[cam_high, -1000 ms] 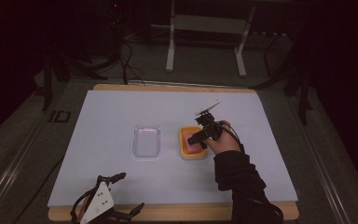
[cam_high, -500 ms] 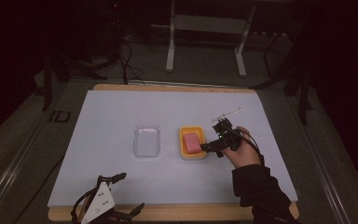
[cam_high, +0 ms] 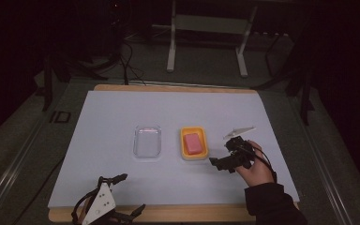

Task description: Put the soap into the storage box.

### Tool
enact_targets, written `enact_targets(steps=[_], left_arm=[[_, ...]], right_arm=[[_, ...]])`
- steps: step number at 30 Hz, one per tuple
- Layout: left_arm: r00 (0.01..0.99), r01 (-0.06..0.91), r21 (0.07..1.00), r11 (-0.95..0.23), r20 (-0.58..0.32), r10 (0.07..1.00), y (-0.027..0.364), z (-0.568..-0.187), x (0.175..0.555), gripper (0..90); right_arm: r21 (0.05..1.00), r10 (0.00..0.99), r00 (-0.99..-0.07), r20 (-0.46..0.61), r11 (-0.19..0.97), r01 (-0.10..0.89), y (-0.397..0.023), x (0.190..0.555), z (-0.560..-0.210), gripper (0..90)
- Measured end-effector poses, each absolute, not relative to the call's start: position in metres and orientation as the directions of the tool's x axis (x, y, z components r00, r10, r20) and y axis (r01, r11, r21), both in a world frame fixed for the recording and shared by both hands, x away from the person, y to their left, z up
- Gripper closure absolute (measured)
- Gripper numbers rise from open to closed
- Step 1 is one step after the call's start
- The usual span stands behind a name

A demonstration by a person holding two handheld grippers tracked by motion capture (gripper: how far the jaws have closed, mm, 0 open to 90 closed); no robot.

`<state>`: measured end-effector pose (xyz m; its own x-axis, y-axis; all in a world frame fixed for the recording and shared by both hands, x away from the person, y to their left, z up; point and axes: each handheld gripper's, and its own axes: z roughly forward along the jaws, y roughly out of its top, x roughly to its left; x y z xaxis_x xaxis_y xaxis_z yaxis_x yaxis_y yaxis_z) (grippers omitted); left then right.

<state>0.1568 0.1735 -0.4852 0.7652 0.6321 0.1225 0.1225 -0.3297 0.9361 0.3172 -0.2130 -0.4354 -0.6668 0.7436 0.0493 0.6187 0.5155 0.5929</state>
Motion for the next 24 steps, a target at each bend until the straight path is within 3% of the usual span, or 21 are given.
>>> enact_targets(steps=[24], left_arm=[[0.767, 0.126, 0.935, -0.332, 0.12, 0.63, 0.172, -0.486, 0.157, 0.8]], right_arm=[[0.663, 0.78, -0.625, 0.027, 0.454, 0.595, -0.265, 0.284, -0.467, 12.6]])
